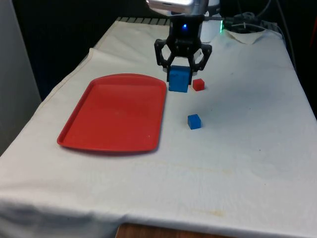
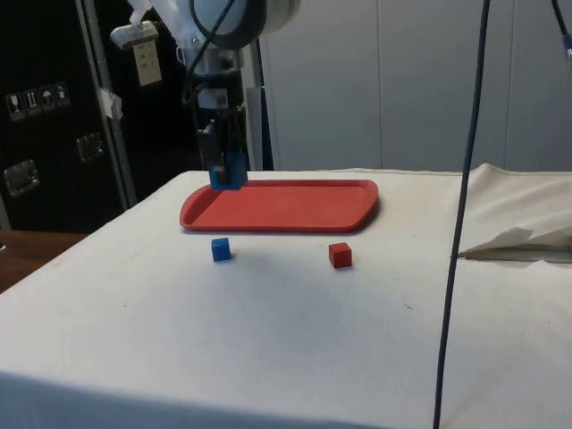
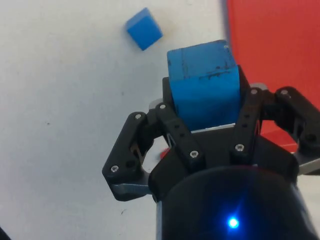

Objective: Pick up the largest block and place it onto the tray.

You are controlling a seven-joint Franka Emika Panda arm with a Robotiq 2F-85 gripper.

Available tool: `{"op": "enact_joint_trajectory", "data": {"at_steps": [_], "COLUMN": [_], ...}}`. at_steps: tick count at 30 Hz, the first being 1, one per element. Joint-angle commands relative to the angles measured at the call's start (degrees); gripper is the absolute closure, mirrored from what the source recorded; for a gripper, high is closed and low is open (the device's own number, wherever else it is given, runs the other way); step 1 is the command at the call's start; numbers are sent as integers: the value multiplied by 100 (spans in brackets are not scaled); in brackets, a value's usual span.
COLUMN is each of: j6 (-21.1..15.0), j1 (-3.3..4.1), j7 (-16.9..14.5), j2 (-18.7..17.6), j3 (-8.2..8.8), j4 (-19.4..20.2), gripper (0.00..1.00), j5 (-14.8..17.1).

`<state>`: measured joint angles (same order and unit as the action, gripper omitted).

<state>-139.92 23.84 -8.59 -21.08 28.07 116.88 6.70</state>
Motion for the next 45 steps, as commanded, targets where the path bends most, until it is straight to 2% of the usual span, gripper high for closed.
{"op": "enact_joint_trajectory", "data": {"at_steps": [1, 2, 4, 8, 9, 10, 16, 17, 18, 19, 20, 27, 28, 29, 37, 38, 39, 45], "j6": [0, -34, -46, -57, -17, -57, -92, -92, -57, -97, -109, -126, -103, -120, -115, -103, -109, -109], "j1": [0, -69, -97, -132, -69, -138, -195, -195, -126, -201, -218, -258, -195, -264, -315, -246, -321, -378], "j7": [0, -109, -218, -413, -321, -447, -739, -739, -653, -785, -871, -1255, -1197, -1295, -1662, -1610, -1702, -2005], "j2": [0, 6, -23, -86, -86, -97, -223, -223, -218, -246, -286, -493, -487, -516, -751, -751, -773, -991], "j3": [0, -17, 57, 189, 212, 218, 384, 384, 424, 407, 458, 665, 722, 688, 859, 928, 871, 934], "j4": [0, 23, 34, 34, 23, 34, 29, 29, 23, 23, 17, -34, -17, -46, -138, -126, -143, -229], "gripper": [100, 100, 100, 100, 100, 100, 100, 100, 100, 100, 100, 100, 100, 100, 100, 100, 100, 100], "j5": [0, 74, 103, 189, 120, 201, 367, 367, 304, 401, 453, 739, 688, 773, 1083, 1031, 1117, 1450]}}
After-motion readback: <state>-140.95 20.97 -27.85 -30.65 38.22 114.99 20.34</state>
